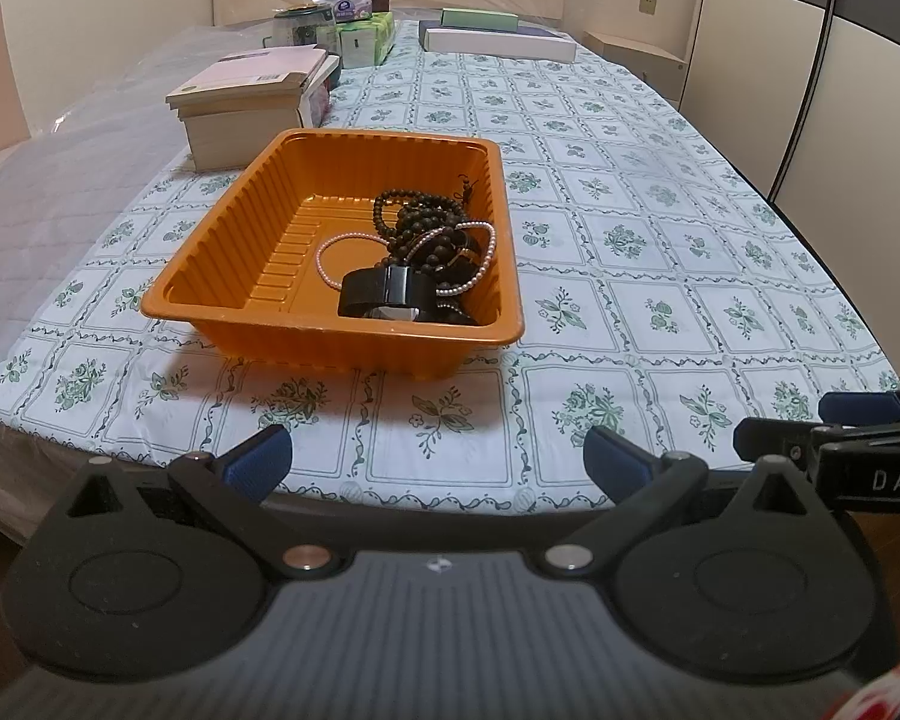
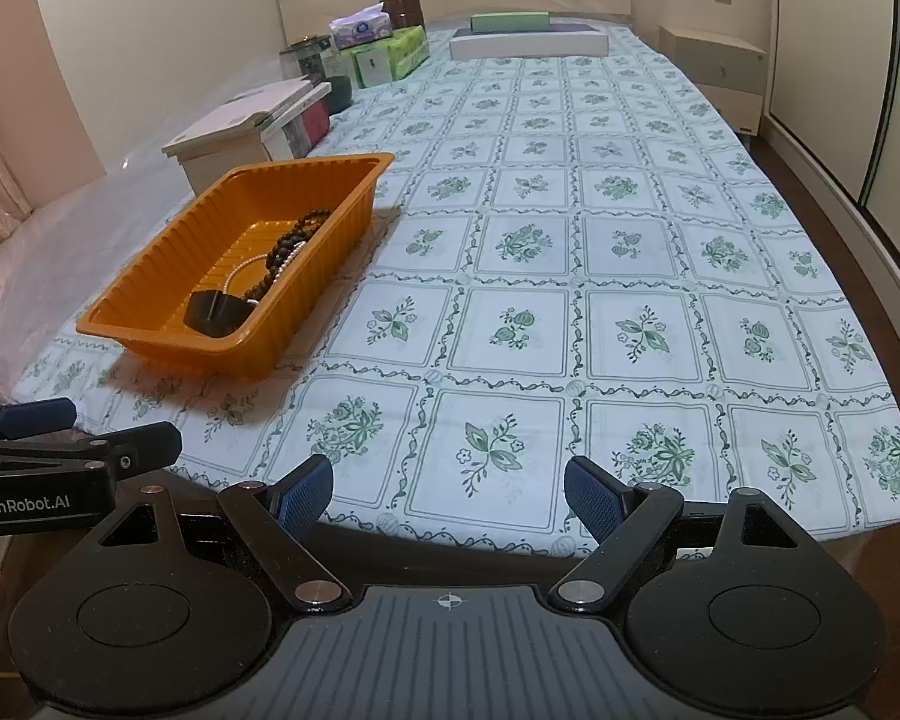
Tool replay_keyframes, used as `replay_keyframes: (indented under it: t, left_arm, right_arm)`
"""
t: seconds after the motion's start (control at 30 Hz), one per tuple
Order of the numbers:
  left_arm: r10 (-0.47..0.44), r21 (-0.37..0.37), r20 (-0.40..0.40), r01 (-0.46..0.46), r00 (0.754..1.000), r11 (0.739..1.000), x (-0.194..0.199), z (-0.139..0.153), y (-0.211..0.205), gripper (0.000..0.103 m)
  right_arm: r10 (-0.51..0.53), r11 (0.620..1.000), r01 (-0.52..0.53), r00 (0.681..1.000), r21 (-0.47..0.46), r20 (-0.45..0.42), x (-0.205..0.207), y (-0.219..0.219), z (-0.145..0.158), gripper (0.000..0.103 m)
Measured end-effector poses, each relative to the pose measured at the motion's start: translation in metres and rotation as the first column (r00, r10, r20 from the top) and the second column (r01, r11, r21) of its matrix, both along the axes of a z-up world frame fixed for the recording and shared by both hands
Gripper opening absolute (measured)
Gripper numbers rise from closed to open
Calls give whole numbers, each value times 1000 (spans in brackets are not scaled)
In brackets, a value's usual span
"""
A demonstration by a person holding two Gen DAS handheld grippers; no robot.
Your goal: Organize jewelry
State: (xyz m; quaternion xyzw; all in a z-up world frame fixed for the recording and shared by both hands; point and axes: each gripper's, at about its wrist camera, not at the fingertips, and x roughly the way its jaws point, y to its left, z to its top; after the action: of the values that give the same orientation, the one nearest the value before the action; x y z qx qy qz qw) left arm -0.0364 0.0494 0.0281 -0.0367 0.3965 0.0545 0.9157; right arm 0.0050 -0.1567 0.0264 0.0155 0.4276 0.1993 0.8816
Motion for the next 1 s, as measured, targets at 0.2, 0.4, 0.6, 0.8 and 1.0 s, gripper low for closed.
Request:
replay_keyframes:
  t: [0.2,0.4,0.6,0.8,1.0]
  left_arm:
    - [0,1,1,0,1000,1000,0,0,0,103]
    - [-4,0,2,4,1000,1000,0,1,-1,103]
    - [-3,-1,2,3,1000,1000,1,1,0,103]
    - [-5,2,3,5,1000,1000,0,0,-1,103]
    - [-5,2,3,5,1000,1000,0,0,-1,103]
  right_arm:
    - [-1,1000,1,1000,1,0,0,0,0,84]
    - [0,1000,0,1000,0,1,0,0,-1,84]
    - [-1,1000,1,1000,0,1,0,0,0,84]
    - [0,1000,0,1000,0,1,0,0,0,84]
    - [-1,1000,1,1000,0,0,0,0,-1,84]
